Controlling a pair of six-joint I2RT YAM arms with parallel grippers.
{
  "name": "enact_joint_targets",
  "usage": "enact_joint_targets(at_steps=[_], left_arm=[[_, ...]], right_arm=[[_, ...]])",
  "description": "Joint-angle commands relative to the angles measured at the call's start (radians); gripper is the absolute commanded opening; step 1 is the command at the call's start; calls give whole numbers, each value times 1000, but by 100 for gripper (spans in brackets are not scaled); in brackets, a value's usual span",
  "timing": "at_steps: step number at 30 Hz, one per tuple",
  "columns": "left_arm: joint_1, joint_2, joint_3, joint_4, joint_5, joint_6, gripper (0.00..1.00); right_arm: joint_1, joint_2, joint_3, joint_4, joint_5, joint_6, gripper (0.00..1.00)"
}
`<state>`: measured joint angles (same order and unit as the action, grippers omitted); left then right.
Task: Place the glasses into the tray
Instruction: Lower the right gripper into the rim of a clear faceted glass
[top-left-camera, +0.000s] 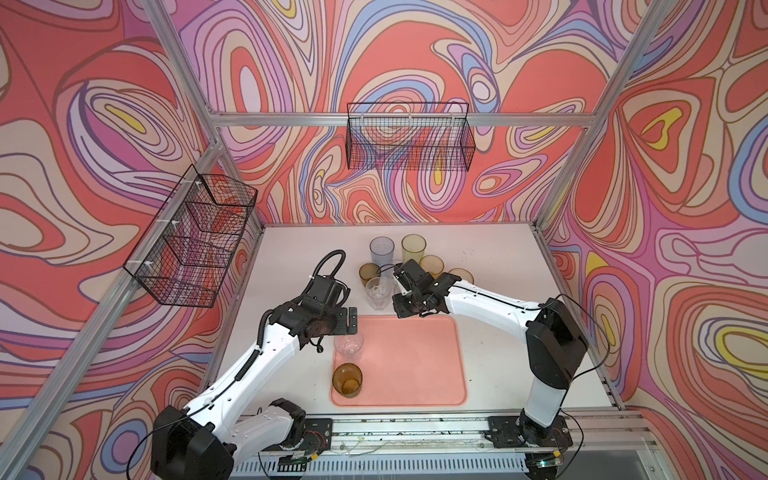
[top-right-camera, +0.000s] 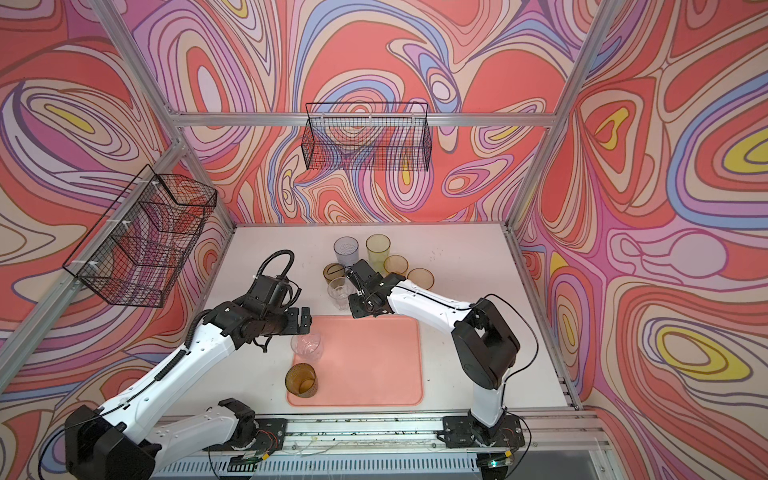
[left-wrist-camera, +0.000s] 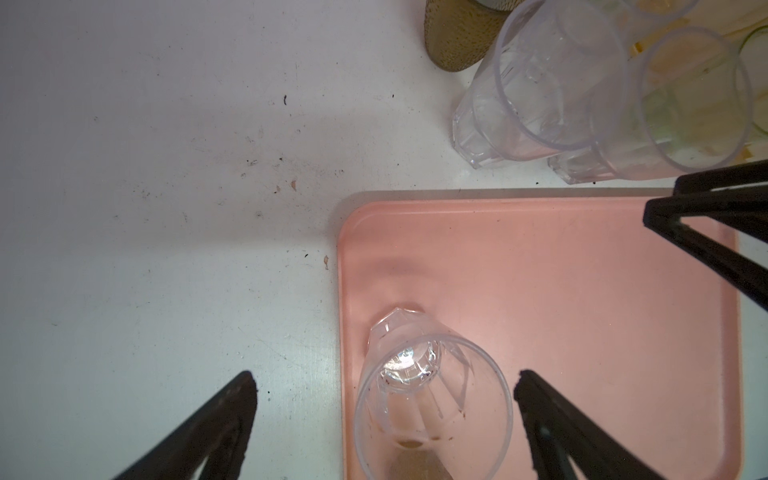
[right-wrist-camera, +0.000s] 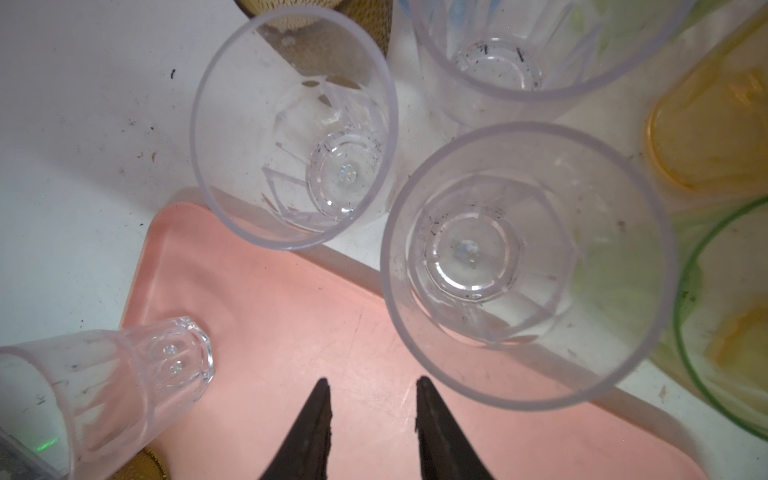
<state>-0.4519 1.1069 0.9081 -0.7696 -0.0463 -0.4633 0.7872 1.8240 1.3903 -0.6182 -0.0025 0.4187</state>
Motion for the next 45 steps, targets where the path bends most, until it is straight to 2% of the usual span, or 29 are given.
enact_joint_targets(at_steps=[1,26,45], left_arm=[[-2,-2,-11,-17,-4,8,100],[-4,0,-14,-18,-13,9,100],[-2,22,-9,-25,-11,8,100]], right_arm=[[7,17,16,-7,16,-9,34],[6,18,73,-33,49,-35,34],[7,102,124,-48,61,-83,34]])
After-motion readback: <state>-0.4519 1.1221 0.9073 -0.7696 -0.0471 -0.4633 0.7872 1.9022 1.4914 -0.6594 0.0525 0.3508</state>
